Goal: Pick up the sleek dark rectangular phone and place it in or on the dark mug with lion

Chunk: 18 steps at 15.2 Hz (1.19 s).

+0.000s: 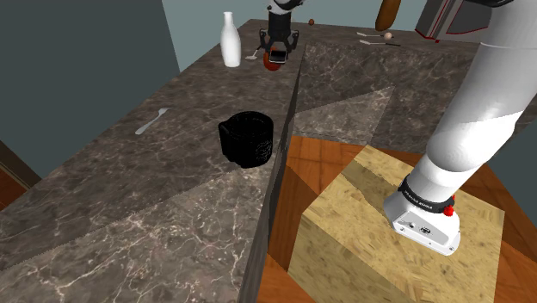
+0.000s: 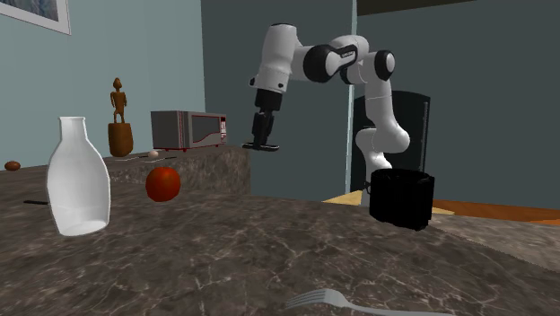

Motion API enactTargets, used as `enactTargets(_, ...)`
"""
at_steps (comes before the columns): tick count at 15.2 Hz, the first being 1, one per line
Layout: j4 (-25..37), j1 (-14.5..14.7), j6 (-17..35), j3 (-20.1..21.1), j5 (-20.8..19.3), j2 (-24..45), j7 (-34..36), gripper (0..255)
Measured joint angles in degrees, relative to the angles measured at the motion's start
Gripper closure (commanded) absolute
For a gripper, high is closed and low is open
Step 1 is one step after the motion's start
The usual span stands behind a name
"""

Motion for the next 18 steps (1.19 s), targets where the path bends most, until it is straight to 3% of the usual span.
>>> enactTargets(5,2.13,0.34,-3.22,0.31,0.37,-1.05,-0.09,255)
enactTargets(18,-9.98,7.45,-4.23,7.06,1.41,-11.95,13.64,255)
